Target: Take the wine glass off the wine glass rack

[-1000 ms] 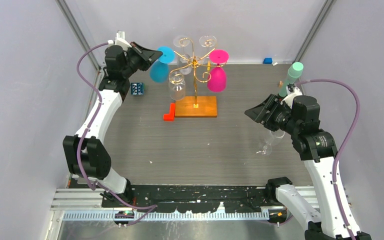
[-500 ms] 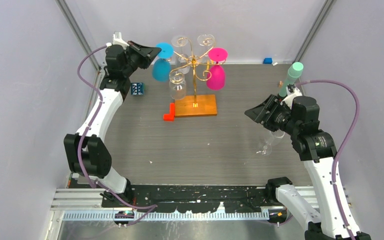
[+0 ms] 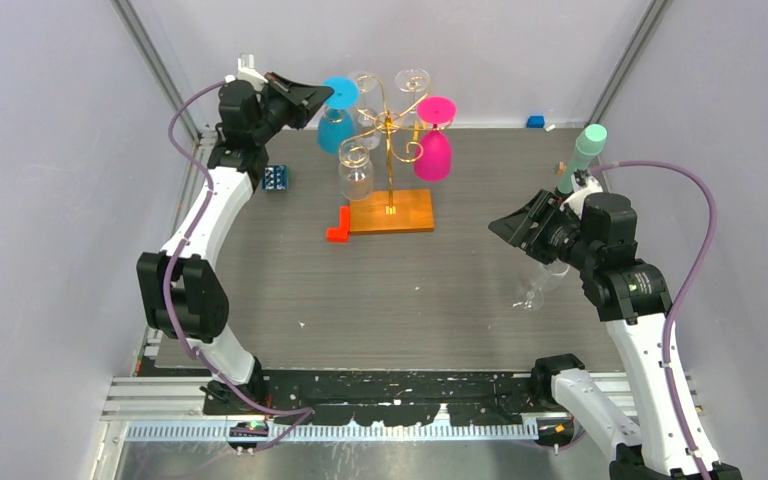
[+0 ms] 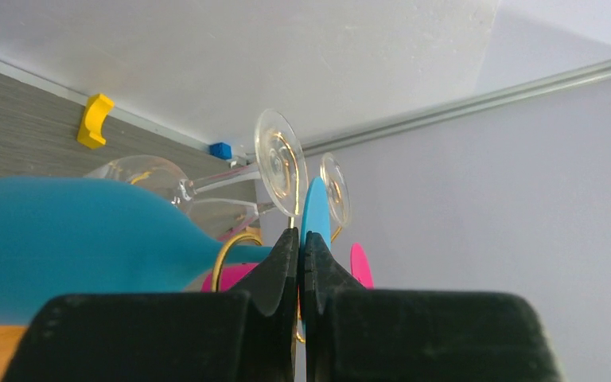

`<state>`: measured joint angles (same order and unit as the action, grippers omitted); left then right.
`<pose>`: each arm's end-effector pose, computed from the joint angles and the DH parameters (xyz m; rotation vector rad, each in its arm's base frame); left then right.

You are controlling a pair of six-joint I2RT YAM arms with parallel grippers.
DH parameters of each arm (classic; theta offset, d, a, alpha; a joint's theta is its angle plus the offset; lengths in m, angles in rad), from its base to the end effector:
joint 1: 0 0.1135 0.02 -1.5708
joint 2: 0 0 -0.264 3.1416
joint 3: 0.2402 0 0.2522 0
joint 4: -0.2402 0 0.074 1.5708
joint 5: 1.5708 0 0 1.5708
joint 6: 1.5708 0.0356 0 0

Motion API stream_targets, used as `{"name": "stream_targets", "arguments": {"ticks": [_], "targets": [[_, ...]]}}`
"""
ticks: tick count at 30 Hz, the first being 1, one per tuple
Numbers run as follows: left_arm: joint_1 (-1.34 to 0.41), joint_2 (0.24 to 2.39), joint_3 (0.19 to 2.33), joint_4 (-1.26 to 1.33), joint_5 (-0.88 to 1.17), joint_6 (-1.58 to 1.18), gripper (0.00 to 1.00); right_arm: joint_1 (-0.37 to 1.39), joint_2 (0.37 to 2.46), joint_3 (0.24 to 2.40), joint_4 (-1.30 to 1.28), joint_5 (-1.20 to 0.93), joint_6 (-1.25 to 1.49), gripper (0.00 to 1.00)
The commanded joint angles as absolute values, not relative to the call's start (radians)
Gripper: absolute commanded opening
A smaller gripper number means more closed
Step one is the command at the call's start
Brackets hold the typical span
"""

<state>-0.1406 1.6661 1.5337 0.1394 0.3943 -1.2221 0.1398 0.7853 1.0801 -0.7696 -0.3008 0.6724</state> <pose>0.3968 -0.0700 0.4042 -0.5839 1.6390 -1.3466 0.1434 0.0308 0.3794 0.3675 2.0897 0.8035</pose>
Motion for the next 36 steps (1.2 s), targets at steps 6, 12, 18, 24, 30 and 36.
{"name": "stream_targets", "arguments": {"ticks": [6, 12, 18, 24, 30, 36], "targets": [[-0.164, 1.603, 1.544, 0.187, 0.495, -1.184, 0.00, 0.138, 0.778, 1.074, -0.720, -0.311, 0.688, 0.62], [-0.167, 1.561, 1.538, 0.140, 0.552, -1.164, 0.00, 0.138, 0.761, 1.060, -0.697, -0.326, 0.695, 0.69], [-0.167, 1.506, 1.505, 0.108, 0.560, -1.146, 0.00, 0.138, 0.755, 1.060, -0.685, -0.347, 0.707, 0.71], [-0.159, 1.436, 1.419, 0.083, 0.552, -1.120, 0.00, 0.138, 0.744, 1.052, -0.666, -0.366, 0.714, 0.74], [-0.119, 1.353, 1.329, 0.052, 0.551, -1.103, 0.00, 0.139, 0.732, 1.047, -0.655, -0.391, 0.721, 0.76], [-0.060, 1.217, 1.268, -0.071, 0.558, -1.057, 0.00, 0.138, 0.712, 1.024, -0.609, -0.443, 0.738, 0.81]]}}
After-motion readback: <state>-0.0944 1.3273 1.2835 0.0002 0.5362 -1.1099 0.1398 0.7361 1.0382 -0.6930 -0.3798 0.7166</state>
